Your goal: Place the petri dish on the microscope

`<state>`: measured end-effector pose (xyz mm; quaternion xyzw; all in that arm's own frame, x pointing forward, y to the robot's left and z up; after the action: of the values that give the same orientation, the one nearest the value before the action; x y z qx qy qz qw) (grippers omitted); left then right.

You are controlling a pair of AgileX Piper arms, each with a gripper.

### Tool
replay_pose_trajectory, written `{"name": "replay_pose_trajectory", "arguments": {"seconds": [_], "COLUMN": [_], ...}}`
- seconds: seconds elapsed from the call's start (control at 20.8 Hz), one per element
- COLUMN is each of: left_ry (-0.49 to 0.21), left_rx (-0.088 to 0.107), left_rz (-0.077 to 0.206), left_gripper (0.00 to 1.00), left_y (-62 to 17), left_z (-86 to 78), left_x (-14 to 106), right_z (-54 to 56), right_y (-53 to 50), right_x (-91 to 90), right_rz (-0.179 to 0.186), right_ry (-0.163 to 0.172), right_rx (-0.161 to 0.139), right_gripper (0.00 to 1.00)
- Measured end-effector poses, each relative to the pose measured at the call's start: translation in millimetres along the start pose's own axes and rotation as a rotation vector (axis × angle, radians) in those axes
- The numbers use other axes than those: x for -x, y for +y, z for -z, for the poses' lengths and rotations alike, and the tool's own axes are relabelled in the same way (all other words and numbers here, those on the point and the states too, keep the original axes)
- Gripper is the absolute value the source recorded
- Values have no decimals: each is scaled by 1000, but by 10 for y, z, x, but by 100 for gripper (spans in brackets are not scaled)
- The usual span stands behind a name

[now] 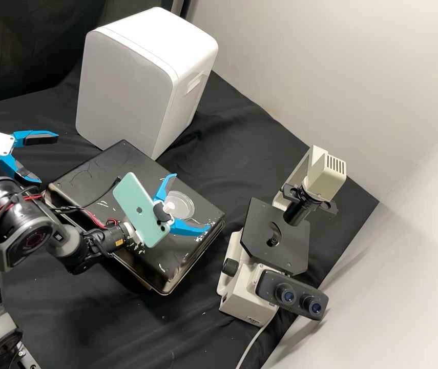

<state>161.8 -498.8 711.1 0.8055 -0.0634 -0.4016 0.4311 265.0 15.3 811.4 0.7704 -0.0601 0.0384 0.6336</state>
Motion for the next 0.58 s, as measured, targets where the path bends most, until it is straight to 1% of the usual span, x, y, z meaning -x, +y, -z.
{"name": "replay_pose_trajectory", "arguments": {"seconds": [0.1,0.19,0.24,0.34,0.43,0.48,0.53,0.58], "left_ry": [0,0,0,0,0,0,0,0], "left_rx": [0,0,0,0,0,0,0,0], "left_rz": [0,0,0,-1,-1,-1,-1,-1], "left_gripper": [100,100,100,100,100,100,100,100], "left_y": [0,0,0,2,2,2,2,2], "left_z": [0,0,0,0,0,0,0,0], "left_x": [0,0,0,-1,-1,-1,-1,-1], "right_z": [19,32,50,80,89,87,84,77], "right_y": [0,-17,-43,-105,-228,-276,-321,-356], "right_x": [8,10,14,22,22,14,3,-7], "right_rz": [-1,6,16,39,83,98,113,124], "right_ry": [9,15,21,34,41,43,44,43], "right_rx": [-1,-2,-2,34,85,110,128,140], "right_gripper": [100,100,100,100,100,100,100,100]}}
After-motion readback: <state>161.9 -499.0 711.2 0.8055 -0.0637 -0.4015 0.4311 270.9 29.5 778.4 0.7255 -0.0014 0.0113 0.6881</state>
